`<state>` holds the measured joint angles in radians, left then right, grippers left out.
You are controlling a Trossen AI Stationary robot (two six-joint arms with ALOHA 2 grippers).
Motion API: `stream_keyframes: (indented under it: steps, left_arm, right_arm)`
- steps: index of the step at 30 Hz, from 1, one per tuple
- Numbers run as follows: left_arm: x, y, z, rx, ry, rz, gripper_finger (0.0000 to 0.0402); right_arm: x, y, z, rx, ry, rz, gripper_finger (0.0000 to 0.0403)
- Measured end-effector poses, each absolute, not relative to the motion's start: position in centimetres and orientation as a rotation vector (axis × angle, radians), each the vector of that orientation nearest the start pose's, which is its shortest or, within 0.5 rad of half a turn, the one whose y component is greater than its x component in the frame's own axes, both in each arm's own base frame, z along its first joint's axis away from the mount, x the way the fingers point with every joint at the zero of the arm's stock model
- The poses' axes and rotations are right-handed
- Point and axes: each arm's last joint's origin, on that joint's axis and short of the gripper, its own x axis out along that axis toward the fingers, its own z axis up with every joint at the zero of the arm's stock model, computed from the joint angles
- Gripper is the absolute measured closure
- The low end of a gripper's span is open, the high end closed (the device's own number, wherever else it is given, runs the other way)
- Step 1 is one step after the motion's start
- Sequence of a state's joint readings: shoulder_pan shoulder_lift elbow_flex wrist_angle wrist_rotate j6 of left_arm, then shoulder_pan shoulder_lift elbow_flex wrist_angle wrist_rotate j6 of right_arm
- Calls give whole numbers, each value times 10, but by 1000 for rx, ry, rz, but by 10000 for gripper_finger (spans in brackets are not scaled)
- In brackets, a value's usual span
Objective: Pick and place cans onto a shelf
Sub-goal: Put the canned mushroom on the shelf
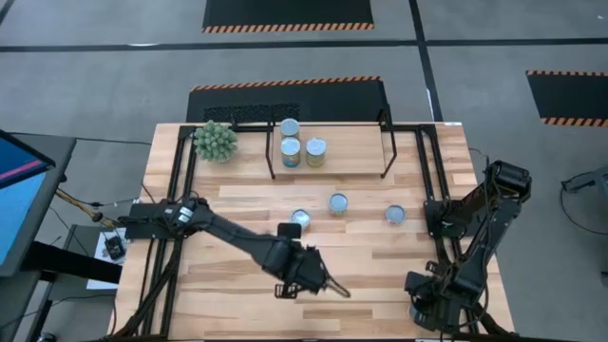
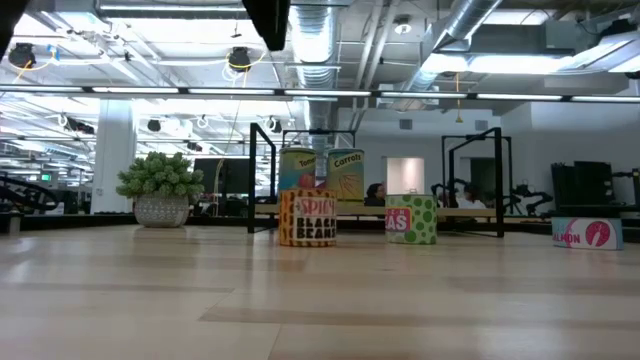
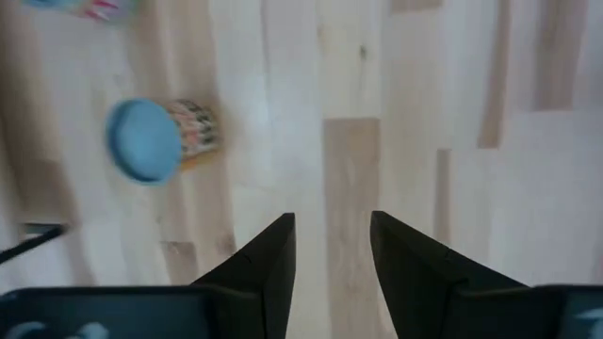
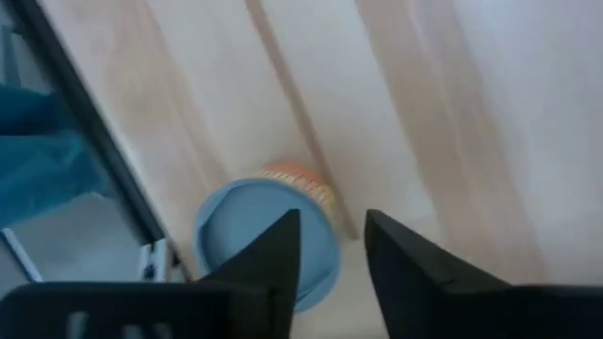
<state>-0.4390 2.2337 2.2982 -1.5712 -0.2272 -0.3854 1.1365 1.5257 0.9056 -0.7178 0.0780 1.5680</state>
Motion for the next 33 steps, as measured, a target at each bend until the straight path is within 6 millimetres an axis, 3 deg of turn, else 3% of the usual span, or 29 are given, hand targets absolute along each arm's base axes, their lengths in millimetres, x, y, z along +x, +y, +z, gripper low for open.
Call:
stream_keyframes:
  steps: [4, 8, 15, 19, 26, 33]
  left_arm:
    - [384, -190, 289, 225, 1360, 204, 274]
    - [374, -194, 274, 217, 1382, 307, 274]
    - [353, -205, 235, 276, 1434, 355, 274]
    - [339, -206, 231, 205, 1351, 347, 274]
    - [314, -184, 230, 26, 1088, 284, 274]
    - [281, -149, 219, -113, 1090, 282, 274]
  right_arm:
    - [113, 237, 179, 448, 1418, -157, 207]
    - [112, 237, 179, 417, 1422, -133, 178]
    - [112, 238, 179, 402, 1427, -112, 178]
    - [111, 239, 179, 391, 1459, -68, 183]
    - [111, 239, 179, 362, 1466, -40, 184]
    - [111, 239, 179, 356, 1465, -31, 184]
